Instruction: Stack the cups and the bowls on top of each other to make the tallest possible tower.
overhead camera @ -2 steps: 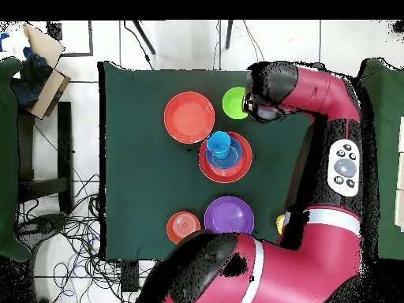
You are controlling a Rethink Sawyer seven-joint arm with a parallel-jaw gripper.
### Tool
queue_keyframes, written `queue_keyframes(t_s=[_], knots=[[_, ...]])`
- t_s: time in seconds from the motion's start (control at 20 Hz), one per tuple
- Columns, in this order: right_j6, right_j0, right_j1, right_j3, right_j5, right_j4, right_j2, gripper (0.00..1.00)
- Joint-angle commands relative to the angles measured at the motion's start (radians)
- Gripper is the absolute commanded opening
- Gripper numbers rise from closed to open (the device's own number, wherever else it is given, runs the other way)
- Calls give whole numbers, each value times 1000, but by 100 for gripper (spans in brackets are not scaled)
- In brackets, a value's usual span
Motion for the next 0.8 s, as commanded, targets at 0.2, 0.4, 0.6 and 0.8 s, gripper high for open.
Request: queue_keyframes(t_s=[0.2,0.4,0.6,0.8], knots=[[-3,48,158,-433,271,-50,68,100],[-63,57,245,-585,344,-69,102,100],[-108,49,298,-632,304,-48,142,100],[-139,46,344,-681,288,-52,182,100]])
